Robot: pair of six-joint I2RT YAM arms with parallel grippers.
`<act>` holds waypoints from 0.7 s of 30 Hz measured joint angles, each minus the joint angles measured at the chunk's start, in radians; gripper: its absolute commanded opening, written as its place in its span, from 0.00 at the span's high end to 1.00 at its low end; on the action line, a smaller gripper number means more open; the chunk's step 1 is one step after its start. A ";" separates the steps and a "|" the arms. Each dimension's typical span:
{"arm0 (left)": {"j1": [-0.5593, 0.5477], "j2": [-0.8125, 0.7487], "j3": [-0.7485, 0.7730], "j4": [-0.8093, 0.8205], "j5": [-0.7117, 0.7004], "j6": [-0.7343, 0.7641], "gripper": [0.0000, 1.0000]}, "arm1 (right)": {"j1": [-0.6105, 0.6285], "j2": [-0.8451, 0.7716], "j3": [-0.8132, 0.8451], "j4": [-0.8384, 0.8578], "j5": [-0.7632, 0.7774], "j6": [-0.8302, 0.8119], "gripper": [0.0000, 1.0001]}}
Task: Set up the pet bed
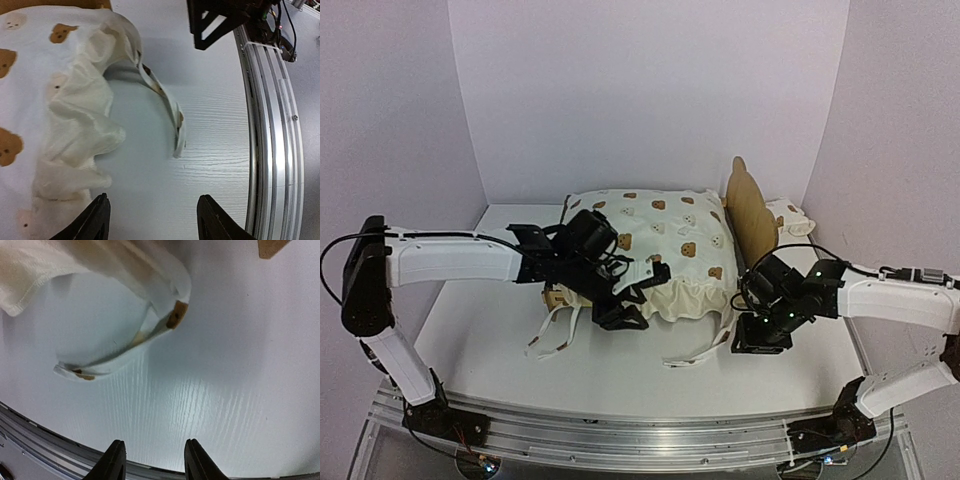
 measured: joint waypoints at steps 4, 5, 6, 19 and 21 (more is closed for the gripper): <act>-0.043 0.110 -0.031 0.077 0.030 -0.001 0.41 | 0.003 0.039 -0.026 0.172 -0.003 0.011 0.55; -0.049 0.139 -0.036 0.087 0.034 0.003 0.41 | 0.004 0.052 -0.024 0.202 -0.007 -0.002 0.55; -0.055 0.171 -0.039 0.098 0.036 0.009 0.42 | 0.004 0.060 -0.022 0.224 -0.010 -0.014 0.55; -0.111 0.411 0.080 0.129 -0.003 0.107 0.67 | 0.007 0.030 -0.050 0.297 -0.014 -0.100 0.58; -0.122 0.412 0.080 0.128 -0.010 0.122 0.80 | 0.007 0.026 -0.060 0.297 -0.014 -0.102 0.58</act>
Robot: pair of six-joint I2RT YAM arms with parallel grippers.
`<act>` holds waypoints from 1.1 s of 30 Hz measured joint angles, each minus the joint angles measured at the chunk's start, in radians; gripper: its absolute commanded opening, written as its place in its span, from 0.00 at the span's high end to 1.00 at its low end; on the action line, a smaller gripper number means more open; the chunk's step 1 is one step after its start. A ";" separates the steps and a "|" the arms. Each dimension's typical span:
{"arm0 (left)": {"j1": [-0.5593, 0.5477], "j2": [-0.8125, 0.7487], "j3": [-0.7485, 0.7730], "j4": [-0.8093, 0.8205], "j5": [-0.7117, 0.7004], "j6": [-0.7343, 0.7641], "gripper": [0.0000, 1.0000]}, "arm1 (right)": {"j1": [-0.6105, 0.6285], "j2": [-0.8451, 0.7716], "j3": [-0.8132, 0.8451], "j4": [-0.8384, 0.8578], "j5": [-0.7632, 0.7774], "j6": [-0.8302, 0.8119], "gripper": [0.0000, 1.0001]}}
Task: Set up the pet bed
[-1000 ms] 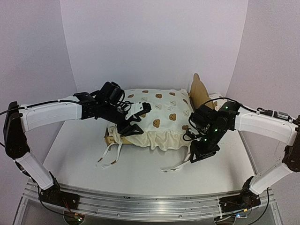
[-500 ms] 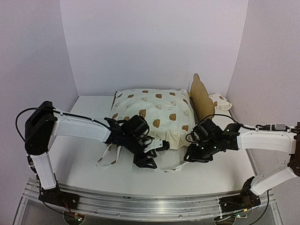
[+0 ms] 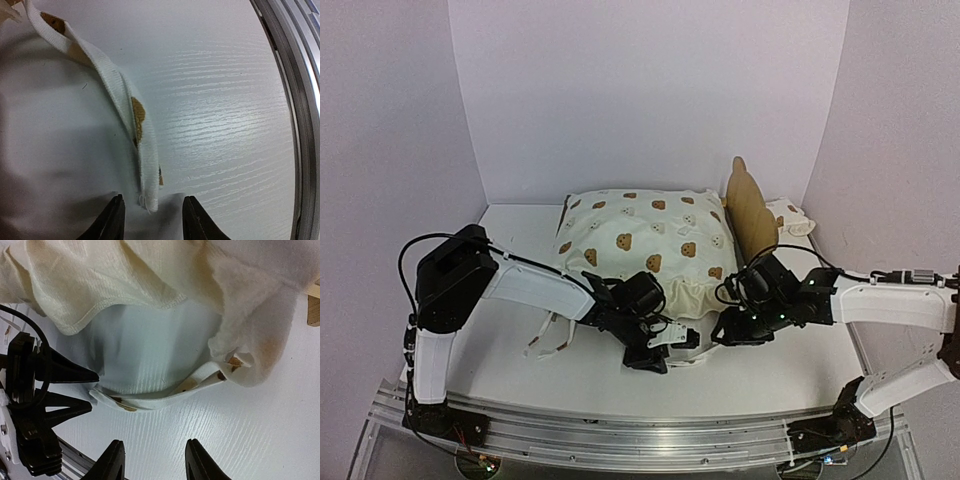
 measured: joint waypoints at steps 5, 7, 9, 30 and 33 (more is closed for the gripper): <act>-0.018 0.008 0.005 0.000 -0.023 0.023 1.00 | 0.000 -0.012 -0.015 0.000 0.002 -0.007 0.57; -0.018 0.008 0.009 -0.006 -0.031 0.036 1.00 | 0.000 -0.022 -0.017 -0.001 0.005 -0.012 0.57; -0.018 0.008 0.021 -0.031 -0.039 0.040 1.00 | 0.000 -0.039 -0.019 -0.004 0.009 -0.021 0.57; -0.016 -0.206 0.396 -0.254 0.021 0.061 1.00 | 0.000 -0.315 0.185 -0.050 -0.138 -0.502 0.55; -0.016 -0.216 0.396 -0.254 0.012 0.065 1.00 | 0.000 -0.301 0.186 -0.055 -0.157 -0.532 0.55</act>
